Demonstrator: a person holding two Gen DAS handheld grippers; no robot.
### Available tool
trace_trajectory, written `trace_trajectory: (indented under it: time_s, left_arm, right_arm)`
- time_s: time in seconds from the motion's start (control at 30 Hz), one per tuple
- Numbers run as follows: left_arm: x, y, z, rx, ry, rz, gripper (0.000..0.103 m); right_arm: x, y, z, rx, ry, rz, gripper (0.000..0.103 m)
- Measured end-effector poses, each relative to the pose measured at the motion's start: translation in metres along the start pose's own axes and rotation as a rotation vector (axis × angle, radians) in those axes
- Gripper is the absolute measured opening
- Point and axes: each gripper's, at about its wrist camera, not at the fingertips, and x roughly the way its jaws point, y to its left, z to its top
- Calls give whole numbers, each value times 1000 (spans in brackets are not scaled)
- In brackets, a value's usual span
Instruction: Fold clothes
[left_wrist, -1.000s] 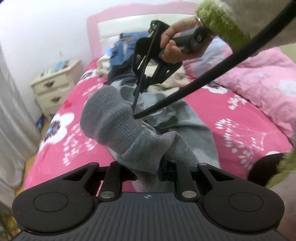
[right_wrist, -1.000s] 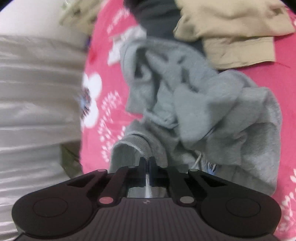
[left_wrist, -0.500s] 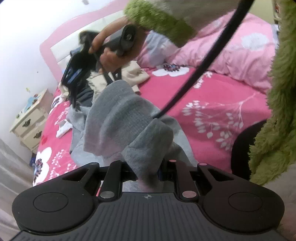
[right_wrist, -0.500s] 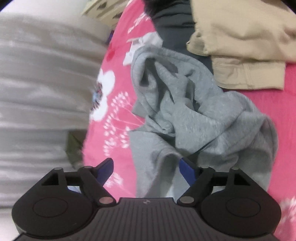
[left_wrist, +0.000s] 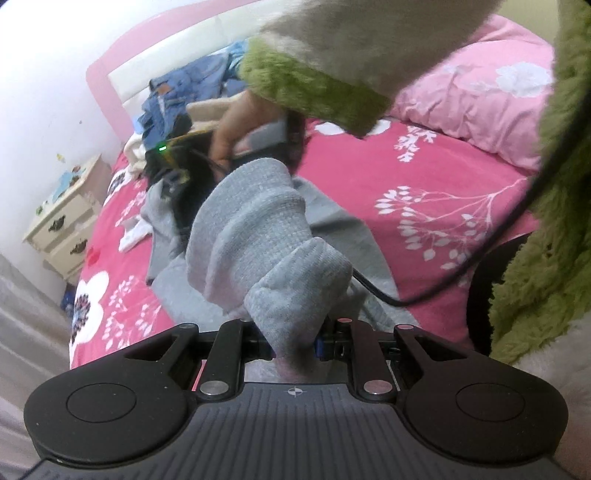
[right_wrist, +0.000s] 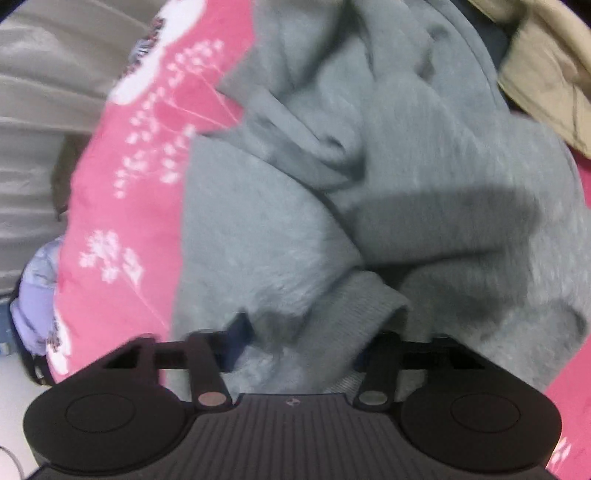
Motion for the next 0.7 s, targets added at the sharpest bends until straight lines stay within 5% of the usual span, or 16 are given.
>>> trace_trajectory:
  time_s: [0.07,0.37,0.5,0.7]
  left_arm:
    - [-2,7,-2,-10,3,11,17]
    - [-38,45,0,-164,-41,125,17]
    - [-76,62,19,-273,-146,174,17]
    - [-139,72,67,-312,-373,237,17]
  right_arm:
    - [-8,-11,-9,86,-26,86,12]
    - [-73,-67,-85,512,-335,801,9]
    - [-114,-77,-123,560,-528,1090,9]
    - [-199,-81,-161,478,-750,1324,9]
